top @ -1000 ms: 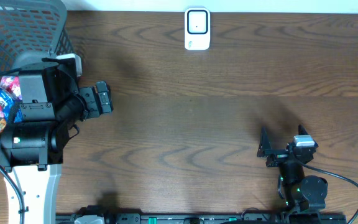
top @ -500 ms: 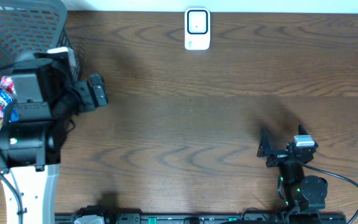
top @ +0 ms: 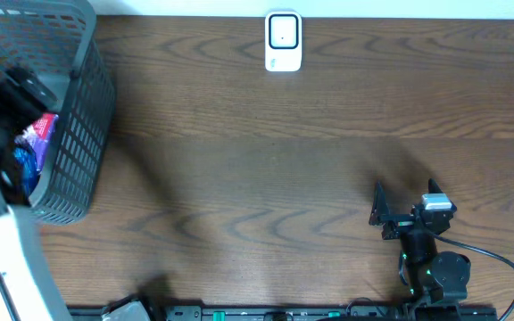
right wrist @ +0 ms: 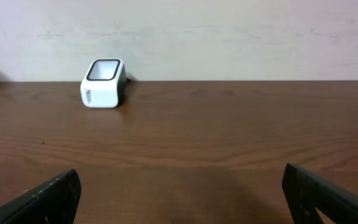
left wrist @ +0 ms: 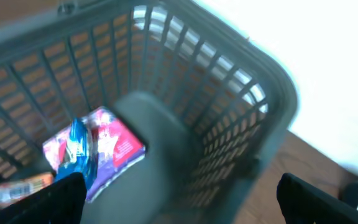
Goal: Scan the item barcode
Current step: 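Move the left gripper over the grey basket and lower inside, then grasp the blue Oreo pack in the basket with the left gripper, then carry the Oreo pack to the white scanner, barcode facing it, then lower the Oreo pack onto the table and open the left gripper, then reach into the basket and grasp the pink-purple bag with left gripper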
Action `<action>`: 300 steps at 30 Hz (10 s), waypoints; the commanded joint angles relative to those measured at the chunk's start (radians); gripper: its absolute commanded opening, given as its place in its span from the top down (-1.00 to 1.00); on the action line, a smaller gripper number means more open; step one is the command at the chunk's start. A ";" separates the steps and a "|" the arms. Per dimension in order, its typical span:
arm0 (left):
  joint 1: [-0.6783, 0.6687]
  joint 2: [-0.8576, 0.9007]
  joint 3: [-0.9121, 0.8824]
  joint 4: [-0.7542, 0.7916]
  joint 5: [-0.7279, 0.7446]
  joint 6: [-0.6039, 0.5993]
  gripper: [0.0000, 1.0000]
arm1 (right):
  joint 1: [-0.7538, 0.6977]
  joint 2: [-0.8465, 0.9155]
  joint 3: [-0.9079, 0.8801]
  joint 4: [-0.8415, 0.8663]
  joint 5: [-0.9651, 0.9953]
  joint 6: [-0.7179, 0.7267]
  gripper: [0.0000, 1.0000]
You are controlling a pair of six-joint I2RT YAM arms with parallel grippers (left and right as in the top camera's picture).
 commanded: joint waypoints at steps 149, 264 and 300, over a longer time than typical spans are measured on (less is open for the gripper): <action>-1.243 0.769 0.054 0.237 -0.544 -0.525 0.47 | -0.009 -0.004 -0.002 -0.004 0.001 0.013 -0.98; 0.048 0.381 0.054 0.046 -0.473 -0.115 -0.25 | -0.009 -0.004 -0.002 -0.004 0.001 0.013 -0.98; -0.055 0.751 0.054 0.120 -0.342 0.232 -0.36 | -0.009 -0.004 -0.002 -0.004 0.001 0.013 -0.98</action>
